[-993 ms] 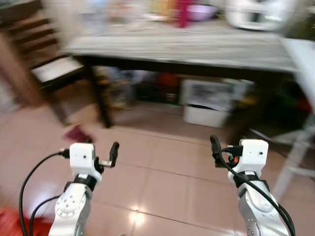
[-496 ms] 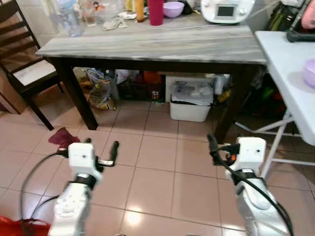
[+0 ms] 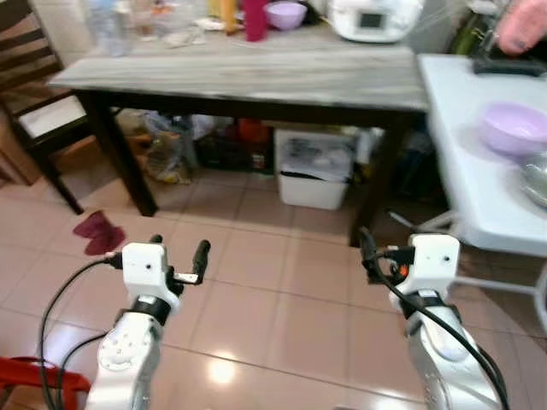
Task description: Setting the table
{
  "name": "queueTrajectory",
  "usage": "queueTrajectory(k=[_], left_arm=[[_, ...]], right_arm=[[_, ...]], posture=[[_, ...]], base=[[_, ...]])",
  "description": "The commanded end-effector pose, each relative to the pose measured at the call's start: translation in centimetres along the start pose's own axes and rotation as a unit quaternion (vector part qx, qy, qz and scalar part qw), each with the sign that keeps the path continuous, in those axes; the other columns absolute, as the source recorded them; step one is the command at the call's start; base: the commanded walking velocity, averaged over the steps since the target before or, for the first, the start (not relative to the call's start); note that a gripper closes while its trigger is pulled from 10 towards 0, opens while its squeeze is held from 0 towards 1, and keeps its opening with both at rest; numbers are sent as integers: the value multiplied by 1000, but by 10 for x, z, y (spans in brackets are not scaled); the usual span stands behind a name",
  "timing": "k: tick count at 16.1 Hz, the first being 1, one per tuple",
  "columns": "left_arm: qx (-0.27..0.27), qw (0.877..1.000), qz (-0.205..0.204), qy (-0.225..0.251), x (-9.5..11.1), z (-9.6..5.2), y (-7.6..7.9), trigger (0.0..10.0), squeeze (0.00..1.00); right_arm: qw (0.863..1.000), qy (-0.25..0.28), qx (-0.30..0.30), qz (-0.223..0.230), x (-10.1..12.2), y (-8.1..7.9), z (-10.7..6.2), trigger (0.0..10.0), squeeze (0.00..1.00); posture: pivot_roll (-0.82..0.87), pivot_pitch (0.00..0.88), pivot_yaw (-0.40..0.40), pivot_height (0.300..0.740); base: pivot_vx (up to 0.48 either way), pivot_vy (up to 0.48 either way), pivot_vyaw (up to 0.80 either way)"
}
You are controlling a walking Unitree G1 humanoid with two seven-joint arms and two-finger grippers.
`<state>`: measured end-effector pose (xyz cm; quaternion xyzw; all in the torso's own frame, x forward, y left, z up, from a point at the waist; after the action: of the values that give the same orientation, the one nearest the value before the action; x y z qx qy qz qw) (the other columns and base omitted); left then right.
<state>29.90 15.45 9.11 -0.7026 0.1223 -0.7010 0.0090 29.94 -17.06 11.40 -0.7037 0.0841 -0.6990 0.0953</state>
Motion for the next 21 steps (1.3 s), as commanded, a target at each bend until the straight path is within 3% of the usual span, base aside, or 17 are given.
queueTrajectory(k=[1,16,18,21], left_arm=[[-5,1000,4,1,1,0,-2,10000,0],[-14,1000,5,1,3,1,1,10000,0],[-12,1000,-14,10,6,1,2,10000,0],[-20,1000,-11,19,10,2,2,10000,0]], right_arm=[[1000,12,-2,0,6,0,1,10000,0],[1000,19,-10,-1,9,2,2,10000,0],[1000,21,-10,0,10,1,2,10000,0],[999,33,-14,-4,15,2,2,10000,0]], posture=[[-113,107,43,740],[-120,107,49,740],[-120,108,50,740],[-122,113,49,740]], base=[[0,-480,0],[0,-480,0],[0,0,0],[0,0,0]])
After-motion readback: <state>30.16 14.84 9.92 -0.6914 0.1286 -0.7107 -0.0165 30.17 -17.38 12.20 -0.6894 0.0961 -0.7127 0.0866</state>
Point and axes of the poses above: a point about 5 cm out from each wrist's last joint towards the gripper, its own z axis pointing out of the wrist towards the gripper, its own x axis along the axis of the wrist's last joint, y = z × x, the point moved 5 cm from there along z, pointing out of the wrist towards the gripper, and after that the axes turned 15 degrees about z, right-handed, at the moved point
